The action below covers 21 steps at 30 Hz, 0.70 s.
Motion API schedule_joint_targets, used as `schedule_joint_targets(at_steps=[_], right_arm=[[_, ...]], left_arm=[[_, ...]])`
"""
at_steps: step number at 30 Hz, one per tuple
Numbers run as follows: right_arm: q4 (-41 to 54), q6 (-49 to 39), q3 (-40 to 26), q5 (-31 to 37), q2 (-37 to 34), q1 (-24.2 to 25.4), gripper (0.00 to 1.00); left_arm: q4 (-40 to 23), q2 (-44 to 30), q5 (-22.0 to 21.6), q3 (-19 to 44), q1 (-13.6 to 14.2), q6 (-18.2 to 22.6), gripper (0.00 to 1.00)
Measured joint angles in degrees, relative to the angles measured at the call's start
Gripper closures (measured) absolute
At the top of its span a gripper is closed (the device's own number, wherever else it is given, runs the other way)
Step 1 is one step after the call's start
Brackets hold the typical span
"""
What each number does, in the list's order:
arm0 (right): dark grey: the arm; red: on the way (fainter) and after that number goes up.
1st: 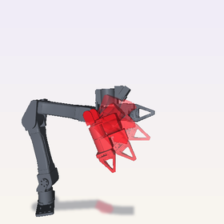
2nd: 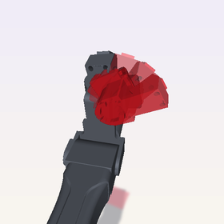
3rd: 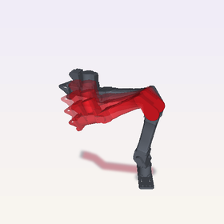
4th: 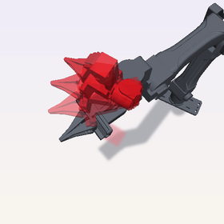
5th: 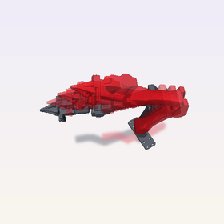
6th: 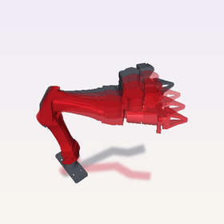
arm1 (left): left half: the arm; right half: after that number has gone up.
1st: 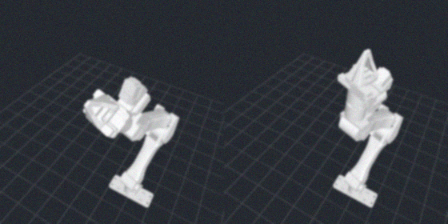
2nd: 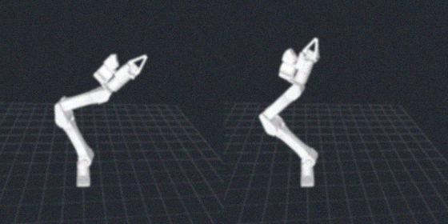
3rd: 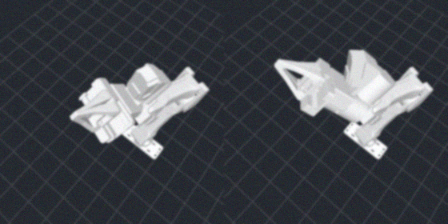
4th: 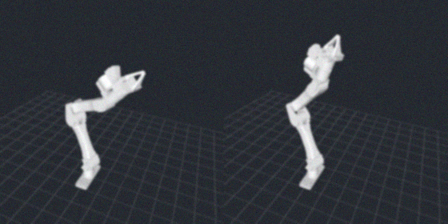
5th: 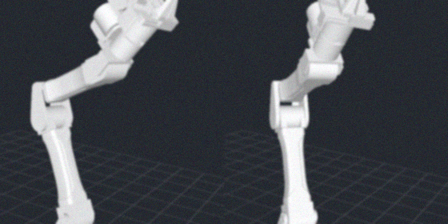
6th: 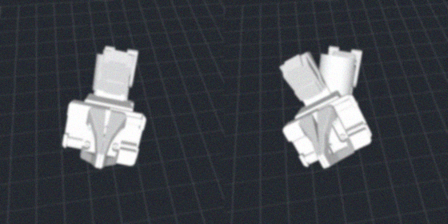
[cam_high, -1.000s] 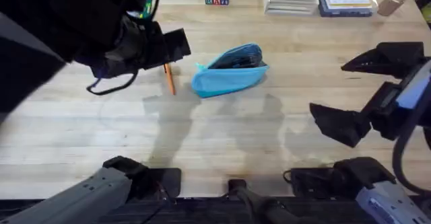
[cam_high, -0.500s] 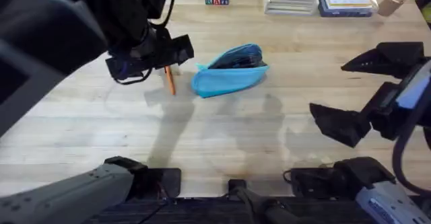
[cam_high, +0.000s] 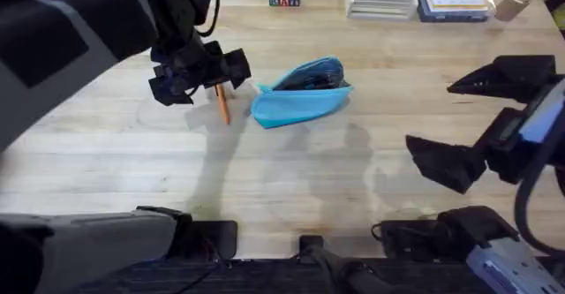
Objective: Unzip the bag, pick up the pens from the table one at a time and place them inside, then zip the bag closed.
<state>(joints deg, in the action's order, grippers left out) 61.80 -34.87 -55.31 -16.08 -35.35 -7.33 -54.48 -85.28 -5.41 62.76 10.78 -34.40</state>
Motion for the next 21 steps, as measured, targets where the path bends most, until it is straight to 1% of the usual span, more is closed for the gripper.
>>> schedule_joint_targets(at_steps=[2,8,21], right_arm=[[0.0,0.0,0.0,0.0,0.0,0.0,0.005],[0.0,0.0,0.0,0.0,0.0,0.0,0.005],[0.0,0.0,0.0,0.0,0.0,0.0,0.005]], left_arm=[[0.4,-0.8,0.8,0.0,-0.6,1.0,0.008],[1.0,-3.4,2.1,0.0,-0.6,2.7,0.007],[1.7,-10.4,2.7,0.0,-0.6,3.0,0.007]])
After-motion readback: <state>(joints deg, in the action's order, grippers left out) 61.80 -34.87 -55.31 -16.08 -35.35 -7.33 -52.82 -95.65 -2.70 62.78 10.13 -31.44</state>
